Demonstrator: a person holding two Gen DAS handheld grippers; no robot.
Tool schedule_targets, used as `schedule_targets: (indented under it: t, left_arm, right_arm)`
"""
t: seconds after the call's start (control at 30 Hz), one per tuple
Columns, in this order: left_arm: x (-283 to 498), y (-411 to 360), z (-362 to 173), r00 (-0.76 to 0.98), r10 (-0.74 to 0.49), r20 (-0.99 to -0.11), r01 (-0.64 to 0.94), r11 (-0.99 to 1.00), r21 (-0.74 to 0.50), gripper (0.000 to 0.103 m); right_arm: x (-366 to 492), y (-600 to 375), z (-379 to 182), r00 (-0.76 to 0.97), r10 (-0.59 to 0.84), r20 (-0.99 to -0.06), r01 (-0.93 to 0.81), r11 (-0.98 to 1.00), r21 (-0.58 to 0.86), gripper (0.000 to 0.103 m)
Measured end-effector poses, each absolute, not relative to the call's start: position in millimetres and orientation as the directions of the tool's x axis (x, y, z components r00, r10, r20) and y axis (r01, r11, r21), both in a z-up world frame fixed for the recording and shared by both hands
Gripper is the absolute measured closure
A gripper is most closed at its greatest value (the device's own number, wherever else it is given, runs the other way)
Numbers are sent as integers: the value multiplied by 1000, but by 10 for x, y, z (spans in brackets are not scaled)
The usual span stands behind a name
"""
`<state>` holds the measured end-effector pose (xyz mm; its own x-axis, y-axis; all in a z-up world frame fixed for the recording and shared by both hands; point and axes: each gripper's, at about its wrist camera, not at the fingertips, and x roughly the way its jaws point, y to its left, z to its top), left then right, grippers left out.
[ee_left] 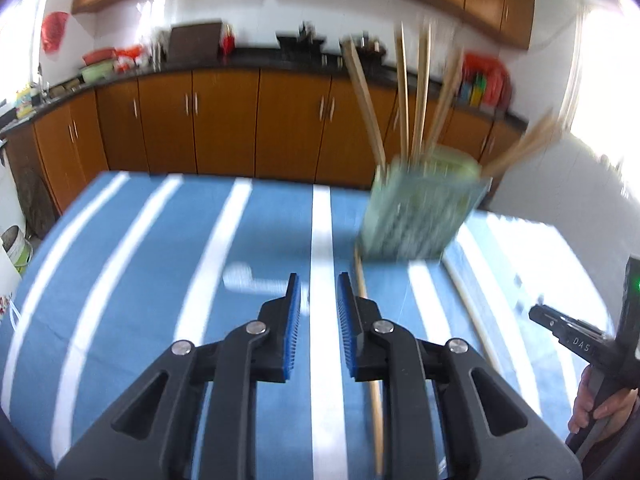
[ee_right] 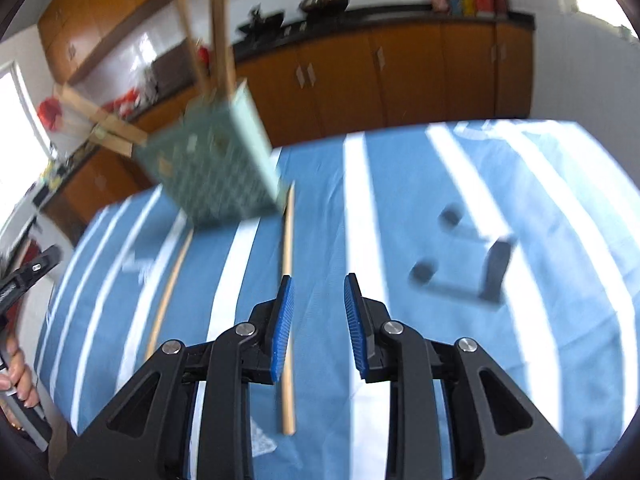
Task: Organize utensils
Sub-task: 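Move both open grippers back down to the last chopsticks on the table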
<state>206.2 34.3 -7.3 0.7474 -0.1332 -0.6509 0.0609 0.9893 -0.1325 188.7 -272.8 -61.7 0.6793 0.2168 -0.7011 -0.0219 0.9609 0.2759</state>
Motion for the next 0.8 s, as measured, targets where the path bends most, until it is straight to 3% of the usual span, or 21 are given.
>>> schedule_targets:
  t: [0.33, 0.4, 0.5, 0.8]
  left_arm:
    - [2032, 67, -636, 635, -195, -747, 109, 981, -163, 77]
    - [2027, 15, -684, 626, -202, -754, 116, 979, -166, 76]
    - [2027, -52, -749, 612, -211, -762, 125, 977, -171, 75]
    - [2023, -186, -884, 598, -195, -777, 131, 981, -146, 75]
  right_arm:
    - [1957, -2358, -962, 609, 208, -765, -78, 976, 204, 76]
    - [1960, -2327, -986, 608, 193, -770, -78, 980, 184, 80]
    - [1932, -2344, -998, 629, 152, -763, -65, 987, 144, 95]
    - [1939, -2708, -1006, 650, 57, -758, 99, 982, 158, 96]
